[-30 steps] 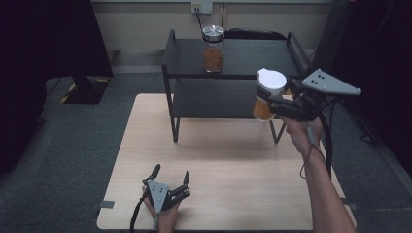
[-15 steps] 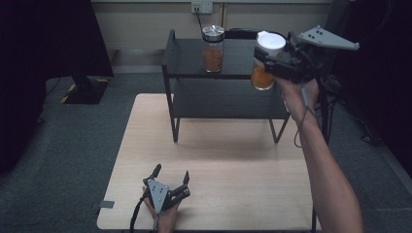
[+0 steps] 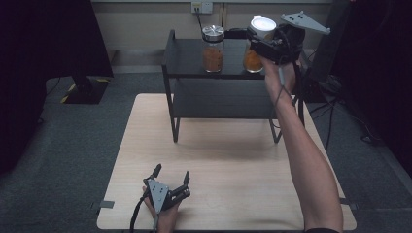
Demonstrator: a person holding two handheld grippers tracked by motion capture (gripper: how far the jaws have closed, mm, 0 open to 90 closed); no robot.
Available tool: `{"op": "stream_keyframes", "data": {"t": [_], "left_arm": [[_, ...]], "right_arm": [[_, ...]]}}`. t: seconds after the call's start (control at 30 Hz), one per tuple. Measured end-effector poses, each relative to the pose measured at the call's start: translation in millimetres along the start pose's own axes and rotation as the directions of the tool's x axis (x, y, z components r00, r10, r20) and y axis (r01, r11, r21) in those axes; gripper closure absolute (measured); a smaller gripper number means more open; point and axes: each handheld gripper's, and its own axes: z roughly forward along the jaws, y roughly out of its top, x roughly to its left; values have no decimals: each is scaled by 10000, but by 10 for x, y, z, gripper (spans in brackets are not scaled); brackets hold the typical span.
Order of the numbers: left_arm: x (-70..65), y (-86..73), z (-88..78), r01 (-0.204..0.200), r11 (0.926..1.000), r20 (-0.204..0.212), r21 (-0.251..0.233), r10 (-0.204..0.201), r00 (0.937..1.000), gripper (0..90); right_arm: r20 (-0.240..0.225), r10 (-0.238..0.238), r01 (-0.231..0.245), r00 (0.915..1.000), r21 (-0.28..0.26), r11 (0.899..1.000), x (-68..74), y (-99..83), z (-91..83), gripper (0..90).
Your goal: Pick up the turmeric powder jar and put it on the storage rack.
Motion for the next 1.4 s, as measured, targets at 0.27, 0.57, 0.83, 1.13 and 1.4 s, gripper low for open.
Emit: {"op": "stream_keyframes", "data": {"t": [0.27, 0.57, 0.83, 1.13, 1.4], "left_arm": [[6, 0, -1, 8, 10000, 27, -2, -8, 10000, 31], [1, 0, -1, -3, 10000, 7, -1, 3, 10000, 31], [1, 0, 0, 0, 10000, 5, 4, 0, 10000, 30], [1, 0, -1, -13, 10000, 8, 0, 13, 10000, 28], [5, 0, -1, -14, 10000, 37, 4, 14, 10000, 26]], "right_arm": [[158, -166, 166, 9997, 39, 9999, 102, -47, 104, 305], [184, -155, 154, 9997, 80, 9998, 96, -46, 120, 301], [305, -22, 16, 9995, 195, 9998, 109, -44, 137, 12], [147, 79, -80, 9999, 33, 10000, 111, -39, 71, 0], [232, 72, -71, 9997, -62, 10000, 97, -76, -66, 0]]}}
